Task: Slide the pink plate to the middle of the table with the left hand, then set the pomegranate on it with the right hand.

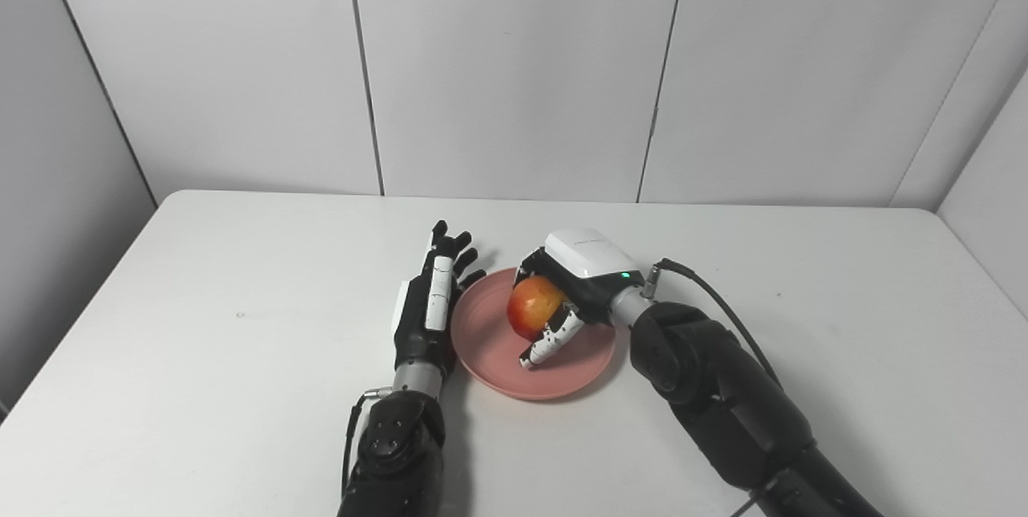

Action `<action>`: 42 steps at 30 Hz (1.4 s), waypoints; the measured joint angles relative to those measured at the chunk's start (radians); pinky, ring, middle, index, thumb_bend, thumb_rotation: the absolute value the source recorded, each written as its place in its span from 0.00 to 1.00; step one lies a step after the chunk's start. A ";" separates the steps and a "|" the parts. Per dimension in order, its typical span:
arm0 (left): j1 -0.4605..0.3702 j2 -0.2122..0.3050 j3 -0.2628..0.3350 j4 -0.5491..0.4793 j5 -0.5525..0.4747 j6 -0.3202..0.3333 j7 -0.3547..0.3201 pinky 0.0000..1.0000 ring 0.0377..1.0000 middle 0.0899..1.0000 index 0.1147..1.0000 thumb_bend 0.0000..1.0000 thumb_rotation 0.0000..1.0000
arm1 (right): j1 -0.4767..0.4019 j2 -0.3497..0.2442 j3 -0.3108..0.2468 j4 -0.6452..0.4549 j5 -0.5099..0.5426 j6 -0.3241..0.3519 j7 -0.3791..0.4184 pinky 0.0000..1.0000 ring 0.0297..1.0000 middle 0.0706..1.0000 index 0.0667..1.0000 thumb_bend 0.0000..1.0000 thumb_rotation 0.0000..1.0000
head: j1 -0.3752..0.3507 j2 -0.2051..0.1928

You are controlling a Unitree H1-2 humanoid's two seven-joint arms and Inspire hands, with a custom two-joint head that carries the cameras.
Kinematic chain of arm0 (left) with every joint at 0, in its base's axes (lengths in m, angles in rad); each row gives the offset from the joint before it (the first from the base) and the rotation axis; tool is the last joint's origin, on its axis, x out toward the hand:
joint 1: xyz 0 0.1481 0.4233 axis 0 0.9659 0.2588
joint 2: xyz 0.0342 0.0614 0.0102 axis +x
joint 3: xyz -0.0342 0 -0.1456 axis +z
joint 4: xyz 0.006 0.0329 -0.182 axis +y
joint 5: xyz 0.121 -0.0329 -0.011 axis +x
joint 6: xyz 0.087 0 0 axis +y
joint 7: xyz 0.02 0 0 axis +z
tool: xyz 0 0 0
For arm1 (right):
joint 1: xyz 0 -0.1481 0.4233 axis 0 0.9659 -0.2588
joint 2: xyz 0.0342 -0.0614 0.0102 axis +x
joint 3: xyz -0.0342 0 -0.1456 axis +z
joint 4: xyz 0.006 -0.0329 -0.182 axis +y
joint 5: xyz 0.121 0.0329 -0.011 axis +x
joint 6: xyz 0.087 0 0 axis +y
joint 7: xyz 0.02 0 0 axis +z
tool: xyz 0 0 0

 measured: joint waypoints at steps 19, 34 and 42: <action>0.000 -0.001 -0.001 -0.002 0.003 0.004 0.013 0.88 0.91 0.92 1.00 0.91 0.91 | -0.017 -0.051 0.020 -0.009 0.022 -0.014 0.068 0.50 0.60 0.68 0.74 1.00 0.97 | 0.002 -0.005; 0.001 -0.001 -0.001 -0.018 0.005 0.017 0.019 0.78 0.92 0.94 1.00 0.93 0.91 | -0.019 -0.061 -0.076 -0.011 0.161 -0.190 -0.112 0.59 0.74 0.81 0.80 1.00 0.99 | 0.018 0.000; 0.003 -0.001 0.009 -0.022 -0.003 0.026 0.019 0.87 0.90 0.91 1.00 0.95 0.89 | 0.012 -0.035 -0.256 -0.070 0.332 -0.171 -0.136 0.78 0.88 0.91 0.89 1.00 1.00 | 0.017 -0.006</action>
